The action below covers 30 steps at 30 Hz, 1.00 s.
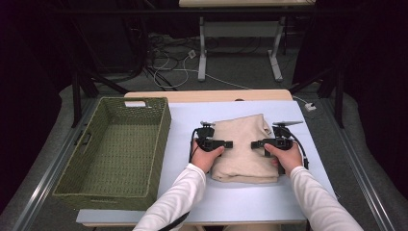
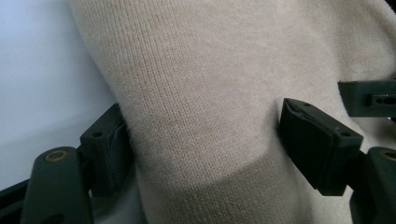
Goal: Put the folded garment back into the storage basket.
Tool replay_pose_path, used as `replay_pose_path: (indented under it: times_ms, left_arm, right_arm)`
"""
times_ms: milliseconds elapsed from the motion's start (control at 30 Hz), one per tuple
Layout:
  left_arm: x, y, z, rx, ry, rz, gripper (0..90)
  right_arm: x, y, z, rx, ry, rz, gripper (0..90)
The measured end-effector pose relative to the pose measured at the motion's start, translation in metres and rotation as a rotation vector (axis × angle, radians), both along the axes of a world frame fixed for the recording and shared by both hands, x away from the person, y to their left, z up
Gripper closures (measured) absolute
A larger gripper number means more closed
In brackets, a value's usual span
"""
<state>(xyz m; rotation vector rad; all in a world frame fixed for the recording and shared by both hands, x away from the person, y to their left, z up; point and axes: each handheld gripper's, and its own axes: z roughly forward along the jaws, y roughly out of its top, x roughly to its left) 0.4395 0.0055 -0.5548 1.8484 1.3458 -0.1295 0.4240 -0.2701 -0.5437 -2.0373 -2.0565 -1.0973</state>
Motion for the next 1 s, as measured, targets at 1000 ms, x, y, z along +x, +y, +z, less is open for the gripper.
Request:
replay_pose_path:
  times_ms: [1000]
  left_arm:
    - [-0.0023, -0.0019, 0.0045, -0.018, 0.032, 0.029, 43.9]
  right_arm:
    - [-0.0064, 0.0057, 0.0054, 0.055, 0.015, -0.097, 63.3]
